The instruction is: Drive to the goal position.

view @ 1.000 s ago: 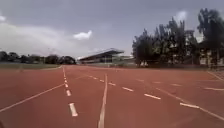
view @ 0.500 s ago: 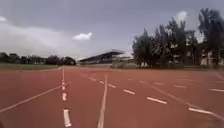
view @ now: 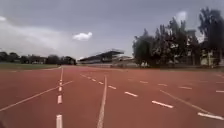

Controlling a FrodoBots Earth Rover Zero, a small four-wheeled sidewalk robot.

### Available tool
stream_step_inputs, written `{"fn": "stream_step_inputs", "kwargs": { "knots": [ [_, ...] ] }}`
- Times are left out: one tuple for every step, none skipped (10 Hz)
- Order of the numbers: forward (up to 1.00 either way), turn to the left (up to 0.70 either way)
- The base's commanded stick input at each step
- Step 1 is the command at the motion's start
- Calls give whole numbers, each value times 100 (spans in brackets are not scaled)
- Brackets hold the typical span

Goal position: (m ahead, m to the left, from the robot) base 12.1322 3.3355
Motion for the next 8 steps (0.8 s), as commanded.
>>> {"fn": "stream_step_inputs", "kwargs": {
  "knots": [
    [45, 0],
    [45, 0],
    [45, 0],
    [45, 0],
    [45, 0],
    [45, 0],
    [45, 0],
    [45, 0]
  ]
}}
